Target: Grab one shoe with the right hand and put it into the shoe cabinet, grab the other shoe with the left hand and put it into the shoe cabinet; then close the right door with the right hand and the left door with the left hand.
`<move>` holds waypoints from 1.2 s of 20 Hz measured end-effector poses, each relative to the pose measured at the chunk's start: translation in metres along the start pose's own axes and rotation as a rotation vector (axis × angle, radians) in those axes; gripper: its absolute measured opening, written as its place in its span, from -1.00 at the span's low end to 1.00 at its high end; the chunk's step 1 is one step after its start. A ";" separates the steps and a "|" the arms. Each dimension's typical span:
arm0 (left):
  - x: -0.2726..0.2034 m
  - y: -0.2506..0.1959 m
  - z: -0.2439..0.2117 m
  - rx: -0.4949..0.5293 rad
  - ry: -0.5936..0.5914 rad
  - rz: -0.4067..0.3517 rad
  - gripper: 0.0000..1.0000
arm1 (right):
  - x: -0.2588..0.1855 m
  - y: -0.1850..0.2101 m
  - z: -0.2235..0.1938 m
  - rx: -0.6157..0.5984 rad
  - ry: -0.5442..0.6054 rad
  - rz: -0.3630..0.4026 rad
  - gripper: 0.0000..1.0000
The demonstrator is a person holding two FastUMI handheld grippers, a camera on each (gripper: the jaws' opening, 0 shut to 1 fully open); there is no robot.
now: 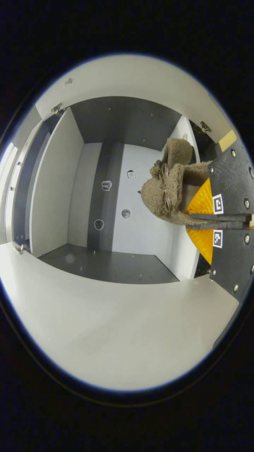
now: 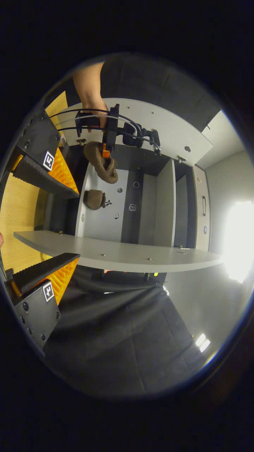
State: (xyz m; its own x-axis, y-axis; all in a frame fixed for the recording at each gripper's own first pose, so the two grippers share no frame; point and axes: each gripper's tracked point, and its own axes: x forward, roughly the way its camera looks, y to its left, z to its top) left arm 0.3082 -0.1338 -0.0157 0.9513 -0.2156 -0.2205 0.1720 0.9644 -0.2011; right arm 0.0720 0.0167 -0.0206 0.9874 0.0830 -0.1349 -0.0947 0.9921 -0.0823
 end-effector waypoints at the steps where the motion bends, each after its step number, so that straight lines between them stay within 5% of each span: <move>1: 0.010 -0.002 0.004 0.008 0.002 0.005 -0.98 | 0.002 -0.004 -0.003 0.007 0.005 -0.007 0.94; 7: 0.071 -0.008 0.013 -0.015 0.040 0.021 -0.98 | 0.011 -0.020 -0.006 0.033 0.004 -0.046 0.95; 8: 0.082 -0.006 0.011 -0.014 0.056 0.028 -0.82 | 0.012 -0.023 -0.006 0.035 0.004 -0.053 0.95; 9: 0.094 -0.006 0.010 -0.012 0.076 0.035 -0.98 | 0.013 -0.026 -0.008 0.037 0.005 -0.060 0.95; 13: 0.131 0.002 -0.009 -0.033 0.163 0.071 -0.90 | 0.015 -0.036 -0.016 0.052 0.027 -0.087 0.95; 19: 0.138 0.004 -0.013 -0.016 0.195 0.061 -0.90 | 0.016 -0.037 -0.018 0.065 0.037 -0.096 0.94; 20: 0.135 0.008 -0.010 -0.009 0.190 0.068 -0.77 | 0.015 -0.037 -0.018 0.065 0.034 -0.095 0.94; 24: 0.119 0.010 -0.008 0.023 0.202 0.043 0.58 | 0.011 -0.029 -0.010 0.065 0.019 -0.079 0.94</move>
State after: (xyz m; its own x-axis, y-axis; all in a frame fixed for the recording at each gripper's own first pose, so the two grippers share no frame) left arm 0.4205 -0.1510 -0.0518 0.8876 -0.1984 -0.4157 0.1405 0.9761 -0.1659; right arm 0.0841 -0.0122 -0.0297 0.9888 0.0027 -0.1494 -0.0071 0.9995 -0.0292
